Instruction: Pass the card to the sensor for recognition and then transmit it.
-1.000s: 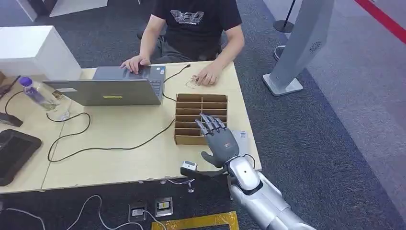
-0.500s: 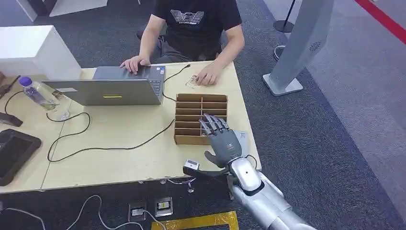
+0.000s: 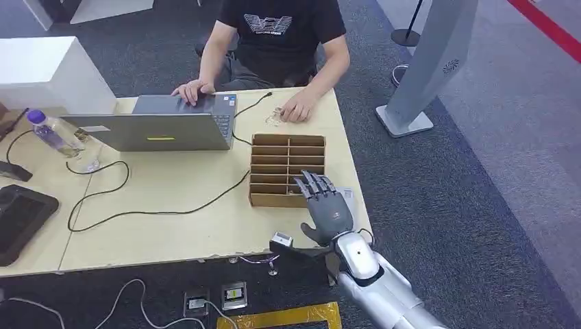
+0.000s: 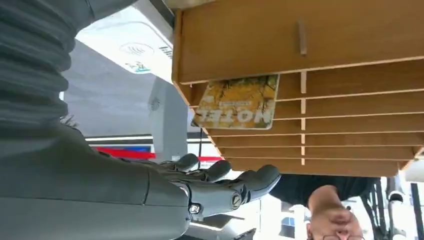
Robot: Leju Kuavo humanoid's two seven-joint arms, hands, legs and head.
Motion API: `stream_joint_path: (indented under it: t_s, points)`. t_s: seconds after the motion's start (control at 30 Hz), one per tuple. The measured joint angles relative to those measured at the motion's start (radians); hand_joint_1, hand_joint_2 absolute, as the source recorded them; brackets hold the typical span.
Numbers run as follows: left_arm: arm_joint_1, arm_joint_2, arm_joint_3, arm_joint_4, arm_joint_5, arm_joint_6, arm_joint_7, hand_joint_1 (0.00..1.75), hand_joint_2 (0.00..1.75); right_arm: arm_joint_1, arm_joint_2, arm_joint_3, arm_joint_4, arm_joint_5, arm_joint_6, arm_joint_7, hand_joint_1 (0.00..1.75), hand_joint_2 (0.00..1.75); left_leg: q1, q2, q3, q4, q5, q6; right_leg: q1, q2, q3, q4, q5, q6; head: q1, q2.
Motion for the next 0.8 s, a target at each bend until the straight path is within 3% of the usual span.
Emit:
stream_joint_path:
  t_s: [0.3,0.8]
  points:
    - [-0.001,0.004,0.000,0.000,0.000,0.002,0.000,0.00,0.00,-0.002,-0.006,0.000,0.016,-0.016,-0.036,-0.004,0.00,1.75,0.000,0.000,0.000,0.000,0.000,0.000,0.000,0.000,0.000,0.000,0.000,0.000,0.000,0.000]
    - [-0.006,0.005,0.000,-0.001,-0.020,-0.006,-0.002,0.00,0.00,-0.012,0.012,0.003,0.051,-0.049,-0.050,-0.081,0.00,1.75,0.000,0.000,0.000,0.000,0.000,0.000,0.000,0.000,0.000,0.000,0.000,0.000,0.000,0.000]
